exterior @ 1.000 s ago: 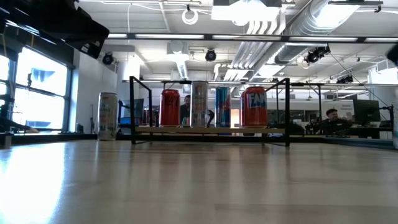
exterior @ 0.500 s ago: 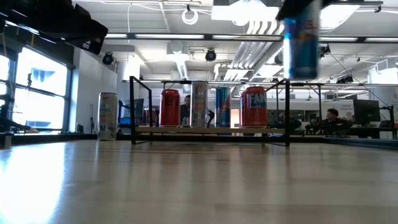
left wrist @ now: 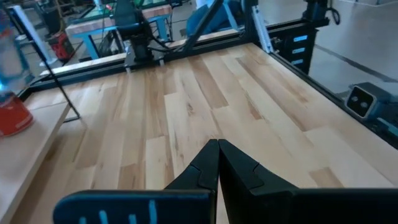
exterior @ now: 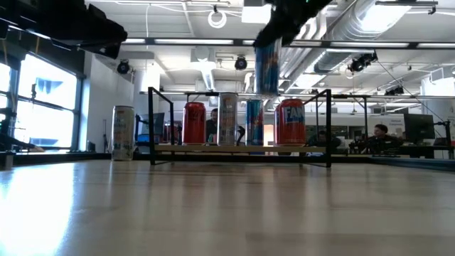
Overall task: Place canned beverage on shelf
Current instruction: Put the blue soda can on the shelf aligned with the other blue soda can
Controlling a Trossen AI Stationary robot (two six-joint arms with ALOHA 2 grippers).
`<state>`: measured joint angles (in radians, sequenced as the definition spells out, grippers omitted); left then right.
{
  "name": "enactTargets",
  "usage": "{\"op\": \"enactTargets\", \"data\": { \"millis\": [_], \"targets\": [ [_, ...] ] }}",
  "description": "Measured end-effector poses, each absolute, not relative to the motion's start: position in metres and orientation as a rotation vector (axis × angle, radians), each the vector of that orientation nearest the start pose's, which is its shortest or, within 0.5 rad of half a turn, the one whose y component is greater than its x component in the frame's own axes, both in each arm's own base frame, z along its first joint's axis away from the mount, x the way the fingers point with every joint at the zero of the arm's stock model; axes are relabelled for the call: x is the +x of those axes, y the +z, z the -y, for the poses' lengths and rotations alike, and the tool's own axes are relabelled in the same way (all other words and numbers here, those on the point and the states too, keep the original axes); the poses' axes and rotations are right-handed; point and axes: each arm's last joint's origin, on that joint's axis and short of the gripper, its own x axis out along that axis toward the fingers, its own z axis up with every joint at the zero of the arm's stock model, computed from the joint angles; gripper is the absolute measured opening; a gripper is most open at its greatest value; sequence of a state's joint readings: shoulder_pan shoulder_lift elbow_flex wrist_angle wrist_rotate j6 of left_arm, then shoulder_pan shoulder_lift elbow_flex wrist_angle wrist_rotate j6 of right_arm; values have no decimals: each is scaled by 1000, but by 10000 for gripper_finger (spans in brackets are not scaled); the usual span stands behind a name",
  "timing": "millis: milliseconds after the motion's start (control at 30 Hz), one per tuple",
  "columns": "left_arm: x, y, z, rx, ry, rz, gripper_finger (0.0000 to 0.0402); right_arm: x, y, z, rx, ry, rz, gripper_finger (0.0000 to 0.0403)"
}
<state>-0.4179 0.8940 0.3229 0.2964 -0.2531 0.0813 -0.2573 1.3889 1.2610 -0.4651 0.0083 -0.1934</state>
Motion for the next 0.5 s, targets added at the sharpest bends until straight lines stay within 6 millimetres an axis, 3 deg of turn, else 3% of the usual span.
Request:
{"op": "enactTargets", "data": {
  "millis": [233,500],
  "targets": [
    [175,201,62,168,-135,-259,0,301,309,148,-109,-152,-604,208],
    [177,201,55,160,-79,-259,0,307,271,191,-72,-118,-652,208]
  ]
}}
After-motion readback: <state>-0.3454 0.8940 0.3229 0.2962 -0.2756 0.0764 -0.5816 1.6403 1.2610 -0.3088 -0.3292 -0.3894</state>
